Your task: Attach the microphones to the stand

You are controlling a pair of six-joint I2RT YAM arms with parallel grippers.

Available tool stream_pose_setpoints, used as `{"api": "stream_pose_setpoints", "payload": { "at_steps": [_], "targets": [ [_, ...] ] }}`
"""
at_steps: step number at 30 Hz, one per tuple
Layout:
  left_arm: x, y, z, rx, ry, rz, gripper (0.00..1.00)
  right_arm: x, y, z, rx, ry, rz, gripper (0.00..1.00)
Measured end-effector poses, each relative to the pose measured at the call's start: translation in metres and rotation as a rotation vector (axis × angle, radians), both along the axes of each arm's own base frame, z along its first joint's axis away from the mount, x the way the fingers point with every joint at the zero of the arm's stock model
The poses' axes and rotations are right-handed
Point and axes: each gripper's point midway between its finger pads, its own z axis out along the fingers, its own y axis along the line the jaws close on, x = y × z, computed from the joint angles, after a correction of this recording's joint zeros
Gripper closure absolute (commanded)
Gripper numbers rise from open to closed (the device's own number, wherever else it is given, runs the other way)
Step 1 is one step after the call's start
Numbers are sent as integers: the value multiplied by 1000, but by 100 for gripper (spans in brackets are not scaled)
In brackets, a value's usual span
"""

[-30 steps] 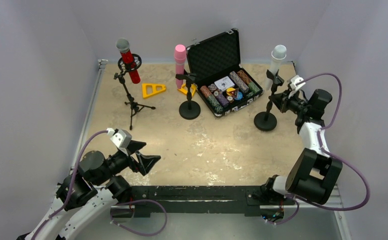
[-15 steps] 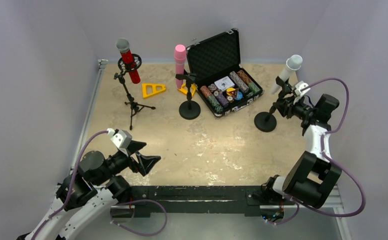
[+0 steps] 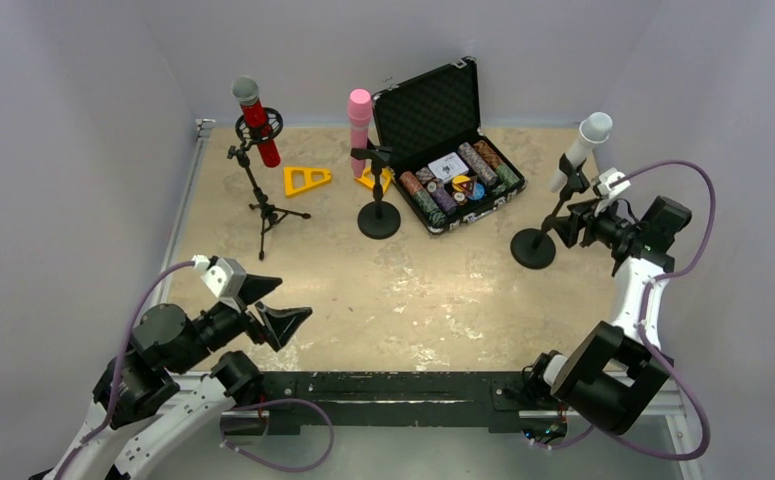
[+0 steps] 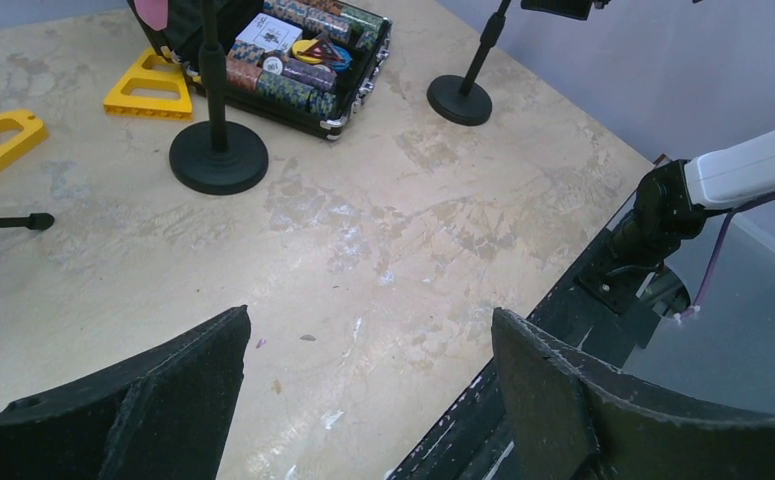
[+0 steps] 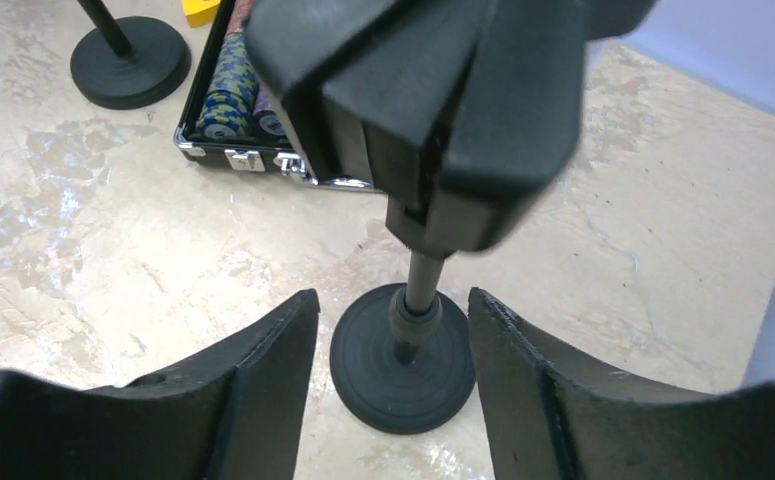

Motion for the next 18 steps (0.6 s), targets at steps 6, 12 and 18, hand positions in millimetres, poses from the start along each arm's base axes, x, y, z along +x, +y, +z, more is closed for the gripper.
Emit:
{"api": "stream_pose_setpoints", "payload": {
  "at_steps": [6, 12, 18],
  "targets": [
    [0, 1, 1, 20, 10, 3, 6, -10, -8, 0, -17, 28, -37, 32],
    [-3, 4, -3, 37, 27, 6, 4, -25, -6, -1, -39, 58, -38, 29],
    [-3, 10, -5, 51, 38, 25, 2, -42, -10, -5, -109, 94, -46, 28]
  ]
}}
